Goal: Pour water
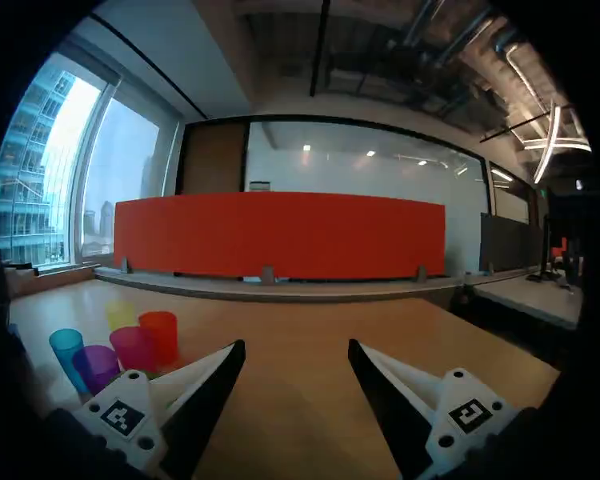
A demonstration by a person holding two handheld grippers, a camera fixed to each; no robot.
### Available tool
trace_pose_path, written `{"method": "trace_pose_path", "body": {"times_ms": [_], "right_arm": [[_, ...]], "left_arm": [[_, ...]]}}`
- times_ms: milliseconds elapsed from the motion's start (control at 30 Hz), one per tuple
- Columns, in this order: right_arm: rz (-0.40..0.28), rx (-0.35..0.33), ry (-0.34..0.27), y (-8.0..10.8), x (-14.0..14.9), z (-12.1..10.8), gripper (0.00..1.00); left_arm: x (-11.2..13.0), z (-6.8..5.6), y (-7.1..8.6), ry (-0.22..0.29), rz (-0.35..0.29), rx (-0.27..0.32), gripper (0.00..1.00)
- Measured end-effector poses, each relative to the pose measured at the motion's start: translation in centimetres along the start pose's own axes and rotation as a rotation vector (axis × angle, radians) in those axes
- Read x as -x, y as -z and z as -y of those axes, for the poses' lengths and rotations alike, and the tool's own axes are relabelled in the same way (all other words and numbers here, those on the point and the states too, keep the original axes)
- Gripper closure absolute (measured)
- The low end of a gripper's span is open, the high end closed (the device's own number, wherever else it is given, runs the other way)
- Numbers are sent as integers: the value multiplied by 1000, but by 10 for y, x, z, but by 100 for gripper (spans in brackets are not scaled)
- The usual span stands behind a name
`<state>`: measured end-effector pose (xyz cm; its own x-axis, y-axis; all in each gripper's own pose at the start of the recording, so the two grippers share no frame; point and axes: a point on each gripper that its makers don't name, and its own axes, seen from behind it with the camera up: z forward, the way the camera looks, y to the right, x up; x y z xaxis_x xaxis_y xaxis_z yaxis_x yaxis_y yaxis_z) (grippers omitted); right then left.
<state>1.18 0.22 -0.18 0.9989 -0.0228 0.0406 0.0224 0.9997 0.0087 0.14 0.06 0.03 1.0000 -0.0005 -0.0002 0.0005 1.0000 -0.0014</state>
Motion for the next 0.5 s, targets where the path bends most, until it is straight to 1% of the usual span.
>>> {"method": "trace_pose_path", "body": {"times_ms": [167, 300, 400, 500], "right_arm": [[0, -20, 3, 0, -29, -2, 1], [11, -34, -7, 0, -55, -4, 1], [15, -54, -11, 1, -75, -3, 1], [13, -69, -8, 1, -95, -3, 1]], "left_arm": [[-23, -8, -4, 9, -2, 29, 0], [-45, -14, -7, 12, 3, 49, 0], [-60, -17, -10, 7, 11, 67, 0], [-75, -18, -13, -5, 25, 80, 0]]}}
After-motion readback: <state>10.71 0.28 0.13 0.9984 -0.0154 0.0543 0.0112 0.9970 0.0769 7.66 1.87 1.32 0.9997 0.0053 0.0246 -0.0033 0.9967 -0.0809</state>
